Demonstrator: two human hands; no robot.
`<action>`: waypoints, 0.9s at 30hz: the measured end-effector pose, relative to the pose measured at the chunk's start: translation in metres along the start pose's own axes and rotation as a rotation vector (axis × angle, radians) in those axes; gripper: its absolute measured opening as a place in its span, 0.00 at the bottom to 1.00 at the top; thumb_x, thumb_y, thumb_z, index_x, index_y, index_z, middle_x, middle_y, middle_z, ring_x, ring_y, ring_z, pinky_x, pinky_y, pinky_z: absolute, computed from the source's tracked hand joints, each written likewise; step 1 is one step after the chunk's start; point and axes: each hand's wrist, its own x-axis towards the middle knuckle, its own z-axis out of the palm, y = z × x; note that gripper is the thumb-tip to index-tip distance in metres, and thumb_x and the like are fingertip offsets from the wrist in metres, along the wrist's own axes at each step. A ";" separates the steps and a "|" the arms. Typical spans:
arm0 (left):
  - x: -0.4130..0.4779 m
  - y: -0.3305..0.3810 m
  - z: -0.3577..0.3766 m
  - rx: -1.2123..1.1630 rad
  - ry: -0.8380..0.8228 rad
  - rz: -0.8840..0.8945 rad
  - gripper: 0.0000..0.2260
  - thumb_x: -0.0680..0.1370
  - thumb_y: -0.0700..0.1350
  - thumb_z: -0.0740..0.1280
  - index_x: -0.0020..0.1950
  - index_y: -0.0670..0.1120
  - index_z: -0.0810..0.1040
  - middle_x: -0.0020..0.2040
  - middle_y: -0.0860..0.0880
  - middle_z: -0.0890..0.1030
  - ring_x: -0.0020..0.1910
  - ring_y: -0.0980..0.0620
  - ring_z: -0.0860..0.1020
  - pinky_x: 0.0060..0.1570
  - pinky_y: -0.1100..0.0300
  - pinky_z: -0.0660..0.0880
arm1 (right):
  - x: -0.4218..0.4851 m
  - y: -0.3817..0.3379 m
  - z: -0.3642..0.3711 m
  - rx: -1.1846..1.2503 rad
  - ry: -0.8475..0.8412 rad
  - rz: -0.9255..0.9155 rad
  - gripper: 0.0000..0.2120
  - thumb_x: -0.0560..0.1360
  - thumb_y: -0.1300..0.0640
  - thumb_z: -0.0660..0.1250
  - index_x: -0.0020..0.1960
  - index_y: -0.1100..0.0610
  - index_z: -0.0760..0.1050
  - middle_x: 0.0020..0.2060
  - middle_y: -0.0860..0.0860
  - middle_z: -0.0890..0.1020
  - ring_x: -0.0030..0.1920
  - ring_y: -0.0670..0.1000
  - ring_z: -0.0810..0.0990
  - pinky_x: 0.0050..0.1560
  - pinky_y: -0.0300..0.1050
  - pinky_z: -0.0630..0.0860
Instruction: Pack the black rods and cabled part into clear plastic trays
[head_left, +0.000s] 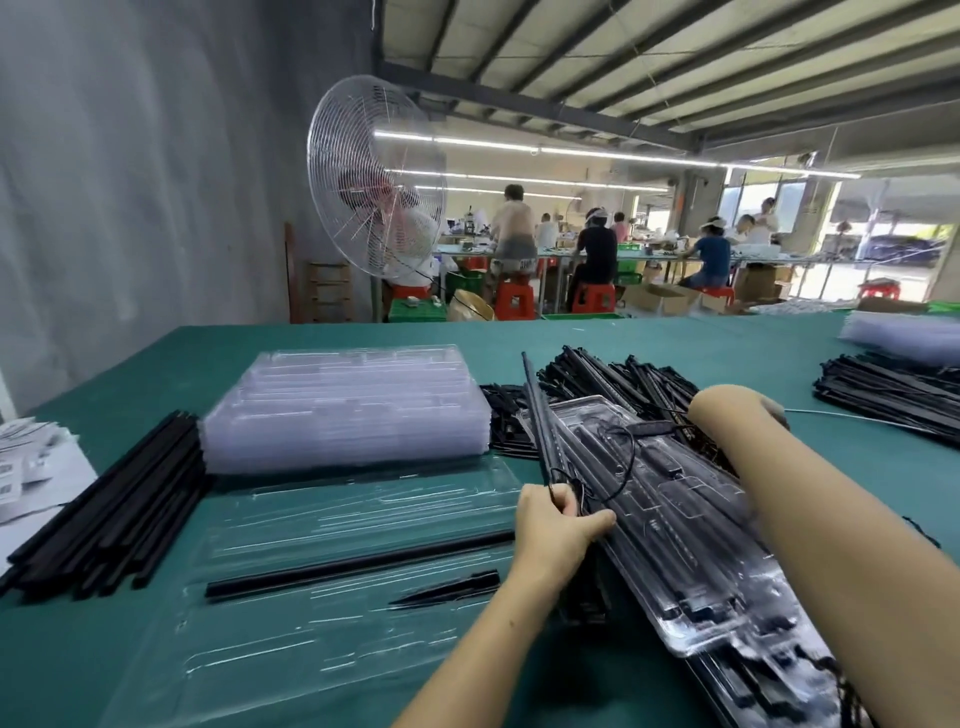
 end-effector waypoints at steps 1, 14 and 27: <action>0.000 0.001 0.000 0.049 0.003 0.031 0.24 0.68 0.38 0.73 0.27 0.48 0.57 0.30 0.50 0.59 0.31 0.53 0.61 0.35 0.60 0.61 | 0.000 0.000 -0.009 -0.001 0.007 0.023 0.19 0.77 0.58 0.62 0.67 0.60 0.71 0.67 0.57 0.70 0.62 0.57 0.71 0.55 0.52 0.74; 0.005 0.014 0.025 0.147 -0.008 0.075 0.22 0.69 0.44 0.73 0.29 0.48 0.59 0.36 0.51 0.63 0.31 0.58 0.62 0.30 0.71 0.62 | -0.003 -0.017 -0.059 0.482 0.697 -0.143 0.04 0.76 0.71 0.55 0.47 0.65 0.67 0.43 0.62 0.74 0.44 0.61 0.73 0.45 0.57 0.72; 0.033 0.034 -0.050 0.022 0.188 0.022 0.20 0.78 0.51 0.66 0.32 0.48 0.60 0.29 0.50 0.65 0.33 0.49 0.74 0.43 0.50 0.77 | 0.026 -0.020 -0.010 0.464 -0.343 -0.622 0.04 0.76 0.64 0.64 0.45 0.63 0.77 0.34 0.55 0.84 0.31 0.48 0.81 0.28 0.40 0.77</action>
